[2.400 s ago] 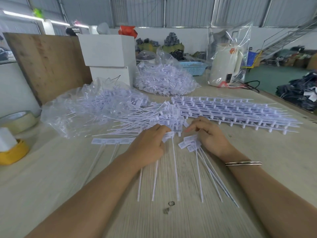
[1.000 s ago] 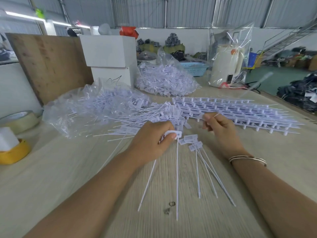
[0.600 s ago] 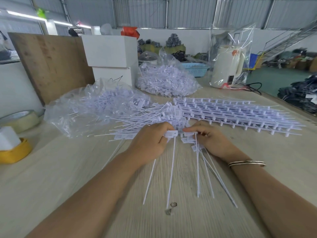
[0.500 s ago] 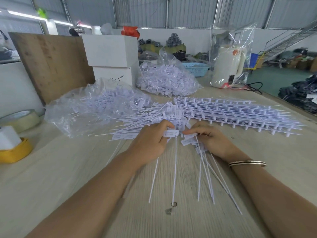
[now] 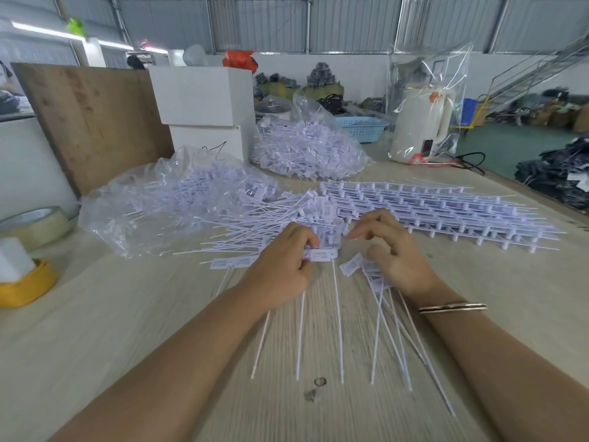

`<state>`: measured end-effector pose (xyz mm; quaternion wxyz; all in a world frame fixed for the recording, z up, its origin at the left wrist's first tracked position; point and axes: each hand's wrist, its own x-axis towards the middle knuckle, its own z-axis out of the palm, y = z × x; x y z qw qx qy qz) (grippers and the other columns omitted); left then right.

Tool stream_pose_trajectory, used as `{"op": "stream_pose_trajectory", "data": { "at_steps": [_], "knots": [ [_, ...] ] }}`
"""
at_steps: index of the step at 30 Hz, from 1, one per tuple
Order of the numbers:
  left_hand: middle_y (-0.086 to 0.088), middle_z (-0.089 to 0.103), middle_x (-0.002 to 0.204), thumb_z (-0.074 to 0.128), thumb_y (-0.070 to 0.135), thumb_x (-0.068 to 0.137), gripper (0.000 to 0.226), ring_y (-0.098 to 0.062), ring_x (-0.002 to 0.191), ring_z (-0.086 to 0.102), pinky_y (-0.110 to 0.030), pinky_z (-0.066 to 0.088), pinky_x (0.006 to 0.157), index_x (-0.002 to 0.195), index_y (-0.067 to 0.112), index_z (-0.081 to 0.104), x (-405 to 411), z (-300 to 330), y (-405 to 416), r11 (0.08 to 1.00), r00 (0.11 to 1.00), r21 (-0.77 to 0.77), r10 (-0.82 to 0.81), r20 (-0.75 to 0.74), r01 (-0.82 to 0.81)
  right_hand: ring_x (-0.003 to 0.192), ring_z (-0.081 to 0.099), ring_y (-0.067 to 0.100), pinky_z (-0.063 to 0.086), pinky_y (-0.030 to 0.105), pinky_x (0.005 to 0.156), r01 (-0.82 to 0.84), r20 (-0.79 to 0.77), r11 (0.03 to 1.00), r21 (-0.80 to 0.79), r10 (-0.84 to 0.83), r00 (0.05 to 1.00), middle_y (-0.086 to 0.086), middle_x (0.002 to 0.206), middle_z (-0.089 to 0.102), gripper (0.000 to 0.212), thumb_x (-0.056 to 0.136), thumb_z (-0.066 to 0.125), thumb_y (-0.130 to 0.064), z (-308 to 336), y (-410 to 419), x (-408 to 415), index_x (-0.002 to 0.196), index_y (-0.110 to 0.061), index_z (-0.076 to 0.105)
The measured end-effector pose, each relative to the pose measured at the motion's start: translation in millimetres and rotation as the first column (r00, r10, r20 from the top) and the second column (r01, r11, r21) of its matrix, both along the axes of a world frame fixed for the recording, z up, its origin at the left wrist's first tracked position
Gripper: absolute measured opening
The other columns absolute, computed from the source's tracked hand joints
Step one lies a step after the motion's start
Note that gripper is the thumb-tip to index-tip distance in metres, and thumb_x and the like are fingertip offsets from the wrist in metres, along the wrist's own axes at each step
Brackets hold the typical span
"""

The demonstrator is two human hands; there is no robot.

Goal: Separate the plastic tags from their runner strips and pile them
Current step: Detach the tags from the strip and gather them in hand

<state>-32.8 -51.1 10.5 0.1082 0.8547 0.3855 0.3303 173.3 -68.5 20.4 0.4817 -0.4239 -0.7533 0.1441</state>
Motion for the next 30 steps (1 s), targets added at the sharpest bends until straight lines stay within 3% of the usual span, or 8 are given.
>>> {"op": "stream_pose_trajectory", "data": {
  "at_steps": [3,6,10,14,19,24,28,30],
  "knots": [
    [0.013,0.041,0.1,0.053,0.002,0.086,0.027,0.006,0.084,0.036,-0.013,0.031,0.068,0.11,0.014,0.049,3,2,-1,1.0,0.993,-0.009,0.024,0.112,-0.023,0.111,0.046,0.009,0.026,0.024,0.096,-0.03,0.354,0.998,0.063,0.006,0.935,-0.004,0.117,0.052,0.057,0.067,0.06,-0.01,1,-5,-7,0.121,-0.029,0.056],
    [0.012,0.047,0.101,0.055,0.001,0.086,0.028,0.002,0.087,0.043,-0.002,0.034,0.074,0.108,0.017,0.05,5,6,-5,0.997,0.979,-0.066,-0.018,0.201,0.032,0.099,0.054,0.008,0.02,0.024,0.081,-0.001,0.527,0.976,0.219,-0.117,0.842,-0.012,0.108,0.062,0.05,0.078,0.069,-0.024,-1,-5,-15,0.124,-0.037,0.054],
    [0.018,0.057,0.093,0.048,0.022,0.097,0.008,0.005,0.087,0.054,-0.007,0.039,0.071,0.101,0.027,0.052,5,10,-8,0.988,0.973,-0.138,-0.034,0.229,0.067,0.068,0.06,0.02,0.023,0.031,0.07,0.028,0.476,0.93,0.367,-0.213,0.853,-0.006,0.072,0.067,0.033,0.076,0.071,-0.008,2,-4,-13,0.103,-0.027,0.072],
    [-0.001,0.063,0.079,0.037,0.037,0.099,0.03,-0.021,0.076,0.058,-0.034,0.043,0.072,0.086,0.018,0.056,-6,9,1,0.989,0.996,-0.121,0.086,0.024,-0.083,0.067,0.062,0.02,0.025,0.031,0.068,0.076,0.426,0.895,0.439,-0.282,0.86,-0.004,0.075,0.069,0.026,0.077,0.067,-0.011,2,-3,-8,0.101,-0.02,0.073],
    [0.006,0.047,0.062,0.051,0.042,0.092,0.027,-0.006,0.056,0.042,-0.028,0.031,0.057,0.078,0.02,0.051,-7,5,3,0.989,0.999,-0.146,0.014,0.051,-0.007,0.074,0.062,0.017,0.027,0.034,0.071,0.041,0.462,0.937,0.347,-0.209,0.862,-0.007,0.082,0.069,0.038,0.086,0.049,-0.048,1,-5,-8,0.105,-0.025,0.072],
    [0.007,0.046,0.062,0.057,0.036,0.09,0.025,-0.004,0.056,0.041,-0.019,0.027,0.052,0.08,0.014,0.053,-8,5,5,0.995,0.993,-0.084,-0.045,0.111,0.055,0.073,0.058,0.013,0.038,0.046,0.074,0.028,0.442,0.976,0.216,-0.124,0.888,-0.008,0.074,0.066,0.03,0.089,0.049,-0.043,-4,-3,-8,0.098,-0.028,0.073],
    [0.002,0.051,0.062,0.059,0.035,0.089,0.026,-0.011,0.055,0.042,-0.029,0.03,0.054,0.08,0.011,0.055,-4,7,6,0.993,0.997,0.093,-0.07,0.045,0.065,0.075,0.059,0.014,0.042,0.053,0.076,0.02,0.319,0.991,0.131,-0.061,0.946,-0.009,0.073,0.065,0.036,0.091,0.047,-0.039,-4,2,-9,0.081,-0.018,0.075],
    [0.0,0.051,0.061,0.055,0.04,0.089,0.031,-0.012,0.054,0.043,-0.03,0.03,0.053,0.08,0.01,0.055,-5,7,7,0.995,0.996,0.085,-0.063,0.057,0.058,0.074,0.058,0.012,0.043,0.053,0.075,0.023,0.312,0.988,0.152,-0.07,0.947,-0.013,0.072,0.063,0.032,0.091,0.05,-0.038,-5,3,-8,0.08,-0.019,0.074]
  ]
}}
